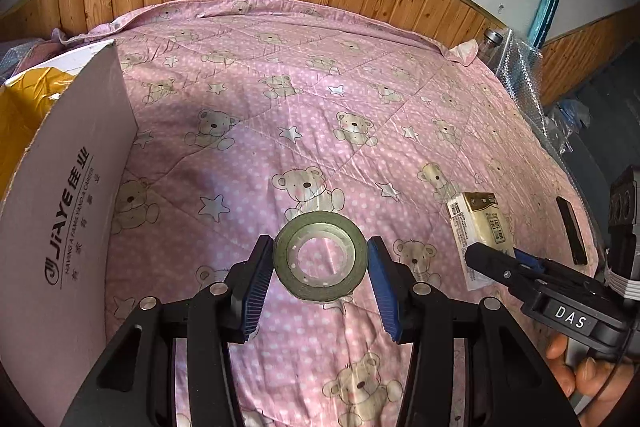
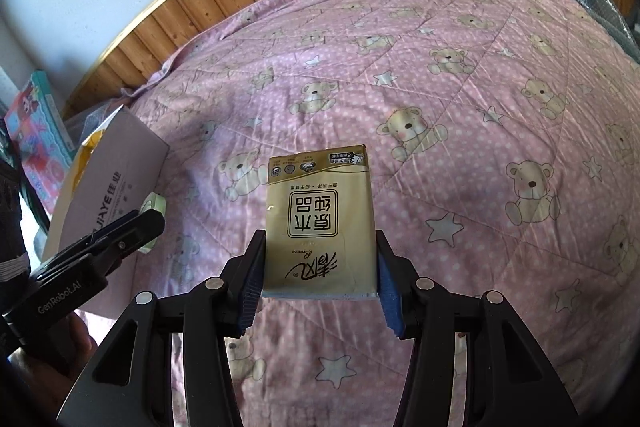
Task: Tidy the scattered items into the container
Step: 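Carry tape roll and tissue pack into the cardboard box and open both tools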
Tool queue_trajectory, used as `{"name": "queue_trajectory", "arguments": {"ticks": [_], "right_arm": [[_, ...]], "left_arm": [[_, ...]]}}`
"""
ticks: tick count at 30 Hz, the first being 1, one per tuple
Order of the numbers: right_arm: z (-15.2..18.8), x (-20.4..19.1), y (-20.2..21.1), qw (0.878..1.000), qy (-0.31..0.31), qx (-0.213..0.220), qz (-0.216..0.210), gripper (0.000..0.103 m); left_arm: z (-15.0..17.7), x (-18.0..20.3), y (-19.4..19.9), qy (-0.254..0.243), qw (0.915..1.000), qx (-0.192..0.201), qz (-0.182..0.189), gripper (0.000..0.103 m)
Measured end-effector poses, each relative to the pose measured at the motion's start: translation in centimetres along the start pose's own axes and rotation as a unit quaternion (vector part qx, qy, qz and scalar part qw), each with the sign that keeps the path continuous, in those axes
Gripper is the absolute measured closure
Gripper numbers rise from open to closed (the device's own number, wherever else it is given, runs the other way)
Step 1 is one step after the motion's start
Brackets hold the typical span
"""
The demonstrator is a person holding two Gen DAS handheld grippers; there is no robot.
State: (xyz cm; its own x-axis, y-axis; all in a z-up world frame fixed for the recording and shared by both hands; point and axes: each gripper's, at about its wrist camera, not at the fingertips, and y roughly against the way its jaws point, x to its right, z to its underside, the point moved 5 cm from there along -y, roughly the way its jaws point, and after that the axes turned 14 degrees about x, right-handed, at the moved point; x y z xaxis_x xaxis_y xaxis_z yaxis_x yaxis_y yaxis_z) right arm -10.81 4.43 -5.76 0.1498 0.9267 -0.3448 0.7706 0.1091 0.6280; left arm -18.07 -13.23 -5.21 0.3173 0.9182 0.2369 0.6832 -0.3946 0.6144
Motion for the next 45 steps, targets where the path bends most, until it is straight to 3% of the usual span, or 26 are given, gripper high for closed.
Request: {"name": "queue_trajectory", "arguments": {"ticks": [6,13,25,45], "right_arm": [[1.6,-1.7,1.5,1.000,0.010,-0.002,-0.014,0.051],[3.0,-4.1,2.6,0.999,0.031,-0.009,-0.034,0.051],[3.5,-8.5,4.6,0.995,0.072,0.000,-0.069,0.051],[2.3,-17.1,7.6,0.980,0.150,0.027,-0.128,0.050]], "left_arm": [[0.3,-0.2,3.2,0.008,0.9999,0.011,-0.007,0.054],[0.5,-0.9,6.8,0.007,0.9988,0.018,-0.044,0.054],[-0.7,-2.5,13.1,0.023,0.9954,0.064,-0.067,0.054],[-0.7,-5.6,17.3,0.054,0.9908,0.095,-0.080,0.054]]}}
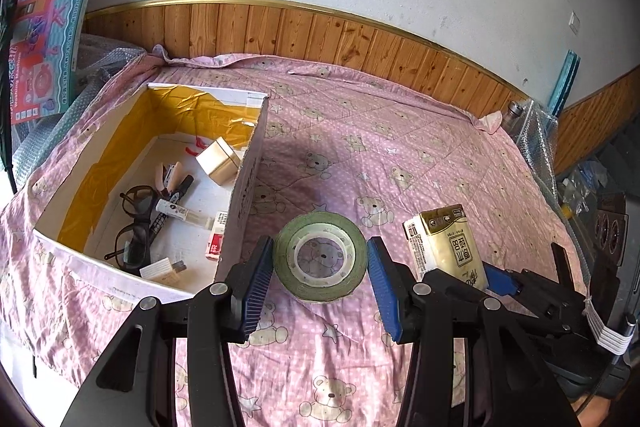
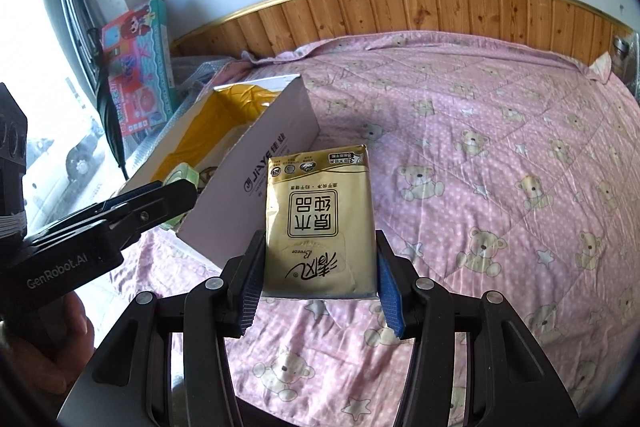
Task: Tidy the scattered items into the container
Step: 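Carry tape roll and tissue pack into the cardboard box and open both tools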
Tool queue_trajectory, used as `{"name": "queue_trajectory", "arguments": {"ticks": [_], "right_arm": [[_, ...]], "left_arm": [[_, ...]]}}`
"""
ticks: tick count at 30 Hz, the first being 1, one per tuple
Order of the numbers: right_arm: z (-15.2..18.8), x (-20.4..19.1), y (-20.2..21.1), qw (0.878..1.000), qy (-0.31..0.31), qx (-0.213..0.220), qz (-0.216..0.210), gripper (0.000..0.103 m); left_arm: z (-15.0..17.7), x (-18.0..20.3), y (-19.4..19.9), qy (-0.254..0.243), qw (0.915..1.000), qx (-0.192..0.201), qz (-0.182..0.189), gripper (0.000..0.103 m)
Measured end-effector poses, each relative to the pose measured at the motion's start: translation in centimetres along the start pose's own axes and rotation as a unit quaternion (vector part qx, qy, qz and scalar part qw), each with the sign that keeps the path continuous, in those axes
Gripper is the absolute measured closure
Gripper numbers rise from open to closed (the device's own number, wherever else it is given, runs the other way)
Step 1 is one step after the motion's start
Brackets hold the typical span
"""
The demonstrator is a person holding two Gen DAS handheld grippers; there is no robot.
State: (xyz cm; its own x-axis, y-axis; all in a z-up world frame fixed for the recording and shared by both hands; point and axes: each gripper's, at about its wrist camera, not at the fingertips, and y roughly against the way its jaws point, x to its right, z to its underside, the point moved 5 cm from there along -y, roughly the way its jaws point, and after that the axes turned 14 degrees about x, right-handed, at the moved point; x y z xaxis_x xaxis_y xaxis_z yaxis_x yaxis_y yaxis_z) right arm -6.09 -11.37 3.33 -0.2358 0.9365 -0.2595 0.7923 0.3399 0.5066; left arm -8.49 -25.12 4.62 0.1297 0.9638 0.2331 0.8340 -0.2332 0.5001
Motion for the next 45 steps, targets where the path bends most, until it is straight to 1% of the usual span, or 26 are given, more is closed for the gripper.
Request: {"name": "queue_trajectory", "arguments": {"ticks": [9,17,21,27,32,36,41,45], "right_arm": [[-1.4,-3.0,-0.7,0.999,0.025,0.004,-0.022,0.051],[-3.8,-5.8,-1.3,0.998,0.053,0.015,-0.043,0.051],[-5.2,-7.8,-2.0,0.995,0.075,0.020,-0.057,0.051],[-7.2,-10.7,-3.4,0.991,0.107,0.022,-0.080,0.051],[-8.6,-12.5,-5.4,0.987,0.121,0.012,-0.101,0.051],[-9.9,-13.4,-7.5,0.984,0.129,-0.008,-0.120,0.051],[-11.5,-14.3,-11.3,0.977,0.166,-0.041,-0.127,0.051],[-12.2,-15.1,-14.8,0.969,0.192,-0.077,-0.134,0.051]], "left_arm": [[-0.5,-3.4,1.1,0.036,0.9993,0.007,-0.011,0.054],[-1.9,-5.8,2.3,0.057,0.9979,0.024,-0.018,0.054],[-2.6,-7.5,2.4,0.065,0.9969,0.033,-0.029,0.054],[-3.8,-11.1,2.2,0.096,0.9933,0.040,-0.051,0.054],[-4.8,-13.4,2.1,0.106,0.9910,0.049,-0.066,0.054],[-4.7,-14.2,0.9,0.116,0.9909,0.032,-0.062,0.054],[-3.4,-13.8,-1.7,0.134,0.9903,-0.009,-0.036,0.054],[-2.9,-13.0,-3.2,0.142,0.9894,-0.029,-0.013,0.054]]}}
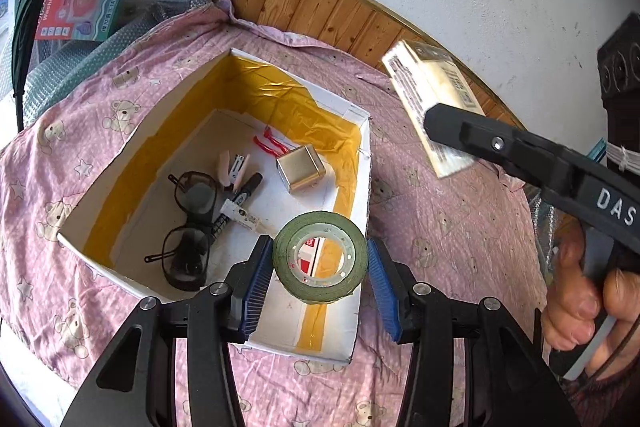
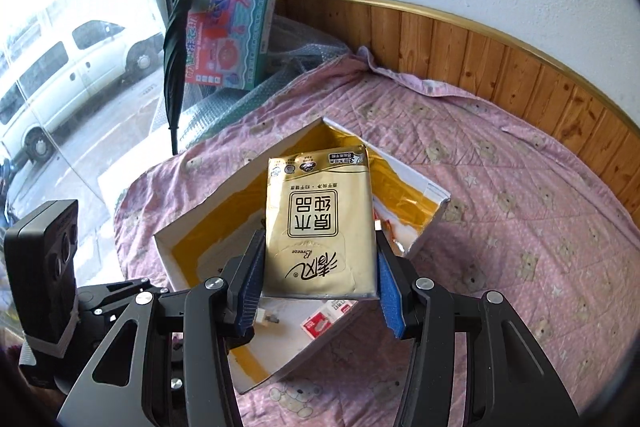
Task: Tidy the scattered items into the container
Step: 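Carry tape roll and tissue pack into the cardboard box and open both tools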
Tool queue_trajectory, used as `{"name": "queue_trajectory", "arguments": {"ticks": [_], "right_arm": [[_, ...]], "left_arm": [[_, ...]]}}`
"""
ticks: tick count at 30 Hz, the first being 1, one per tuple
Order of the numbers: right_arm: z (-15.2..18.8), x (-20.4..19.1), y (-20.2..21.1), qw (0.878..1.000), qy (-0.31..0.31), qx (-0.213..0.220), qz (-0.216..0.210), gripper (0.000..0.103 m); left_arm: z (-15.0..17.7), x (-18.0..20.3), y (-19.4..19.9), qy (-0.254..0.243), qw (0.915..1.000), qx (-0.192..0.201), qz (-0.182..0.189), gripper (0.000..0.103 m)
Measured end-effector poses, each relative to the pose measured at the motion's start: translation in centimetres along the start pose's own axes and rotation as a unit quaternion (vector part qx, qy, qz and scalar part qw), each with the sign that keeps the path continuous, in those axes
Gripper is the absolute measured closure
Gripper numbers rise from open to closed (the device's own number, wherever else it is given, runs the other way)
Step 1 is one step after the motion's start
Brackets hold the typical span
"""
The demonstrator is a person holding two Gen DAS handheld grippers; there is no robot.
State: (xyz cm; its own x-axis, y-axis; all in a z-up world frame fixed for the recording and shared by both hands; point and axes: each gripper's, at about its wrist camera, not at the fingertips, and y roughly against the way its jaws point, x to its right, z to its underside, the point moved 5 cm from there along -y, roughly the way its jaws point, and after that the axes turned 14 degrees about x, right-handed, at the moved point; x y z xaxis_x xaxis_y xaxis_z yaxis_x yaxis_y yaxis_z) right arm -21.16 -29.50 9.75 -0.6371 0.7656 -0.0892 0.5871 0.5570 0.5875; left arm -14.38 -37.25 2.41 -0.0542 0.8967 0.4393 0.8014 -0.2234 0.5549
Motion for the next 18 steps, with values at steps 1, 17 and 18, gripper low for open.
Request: {"name": "queue_trajectory", "arguments": {"ticks": [1,17,18], "right_arm": [[-0.2,0.1,-0.9,1.000,0.007,-0.012,-0.005,0.051],[-1.9,-0.9,-15.2,0.982,0.073,-0.163,-0.055,0.051],[-1.8,-1.0,-16.0,0.981,0.076,-0.172,-0.056,0.051]], "left_arm": [[-0.1,0.1,-0.3,0.001,1.0000,-0.002,0.001,0.054],[-1.7,-2.9,-4.4,0.054,0.9980,-0.022,-0.025,0.054],[-1.6,-3.0,-4.6,0.051,0.9980,-0.023,-0.030,0.054]]}}
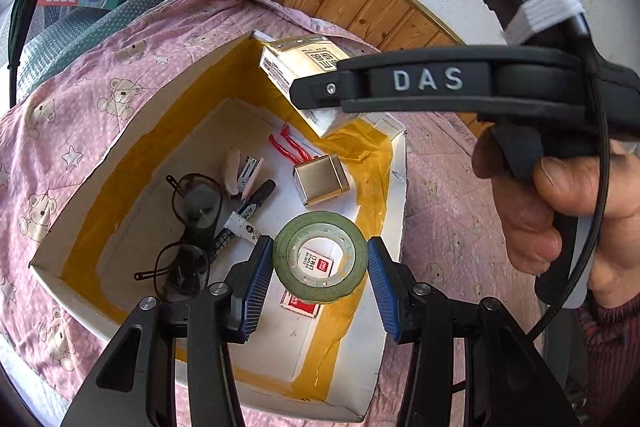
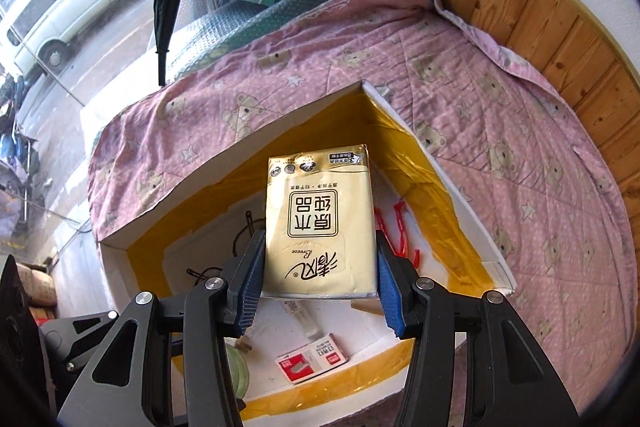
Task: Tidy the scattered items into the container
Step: 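Carry tape roll and tissue pack into the cardboard box and open both tools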
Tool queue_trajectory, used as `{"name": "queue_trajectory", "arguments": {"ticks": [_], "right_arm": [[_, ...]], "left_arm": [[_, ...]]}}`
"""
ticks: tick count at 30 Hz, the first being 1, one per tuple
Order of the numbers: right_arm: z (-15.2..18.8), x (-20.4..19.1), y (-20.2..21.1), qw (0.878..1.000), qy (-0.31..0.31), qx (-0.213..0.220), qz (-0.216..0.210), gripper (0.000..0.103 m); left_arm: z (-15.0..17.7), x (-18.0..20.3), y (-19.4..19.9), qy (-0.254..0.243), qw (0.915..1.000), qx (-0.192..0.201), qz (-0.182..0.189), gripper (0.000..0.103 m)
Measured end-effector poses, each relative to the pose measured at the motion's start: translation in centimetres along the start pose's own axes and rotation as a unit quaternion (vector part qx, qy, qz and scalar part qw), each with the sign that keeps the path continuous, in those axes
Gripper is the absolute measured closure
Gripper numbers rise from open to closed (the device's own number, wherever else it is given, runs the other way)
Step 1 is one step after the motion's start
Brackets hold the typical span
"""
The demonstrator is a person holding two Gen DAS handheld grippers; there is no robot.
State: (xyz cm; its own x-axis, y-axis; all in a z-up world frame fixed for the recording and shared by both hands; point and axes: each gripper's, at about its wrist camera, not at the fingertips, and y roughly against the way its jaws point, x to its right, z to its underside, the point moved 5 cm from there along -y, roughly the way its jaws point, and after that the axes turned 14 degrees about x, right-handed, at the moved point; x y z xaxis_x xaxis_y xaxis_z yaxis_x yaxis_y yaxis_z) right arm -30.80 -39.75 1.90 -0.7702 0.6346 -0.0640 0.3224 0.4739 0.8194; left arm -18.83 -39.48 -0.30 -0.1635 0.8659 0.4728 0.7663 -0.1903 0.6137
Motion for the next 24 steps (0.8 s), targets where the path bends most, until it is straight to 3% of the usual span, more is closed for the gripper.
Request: {"name": "queue_trajectory", "arguments": {"ticks": [7,14,24], "right_arm": [[-1.1,-0.5,-4.4,0.998,0.040,-0.048,0.001,0.050],[-1.3,-0.1,-7.2,0.994,0.065,-0.083,0.012,0.050],[-1.9,0.2,-8.3,0.991,0.096,-0.093,0.020,0.050]], "left_arm": [[0.4,-0.8,-1.2,-0.035,0.9985,-0.008,-0.041,0.054],[0.5,-1.0,-2.3,-0.046,0.9979,-0.017,-0.043,0.054],[0.8,-2.3,-3.4,-0.004,0.9985,-0.038,-0.041,0.054]]}}
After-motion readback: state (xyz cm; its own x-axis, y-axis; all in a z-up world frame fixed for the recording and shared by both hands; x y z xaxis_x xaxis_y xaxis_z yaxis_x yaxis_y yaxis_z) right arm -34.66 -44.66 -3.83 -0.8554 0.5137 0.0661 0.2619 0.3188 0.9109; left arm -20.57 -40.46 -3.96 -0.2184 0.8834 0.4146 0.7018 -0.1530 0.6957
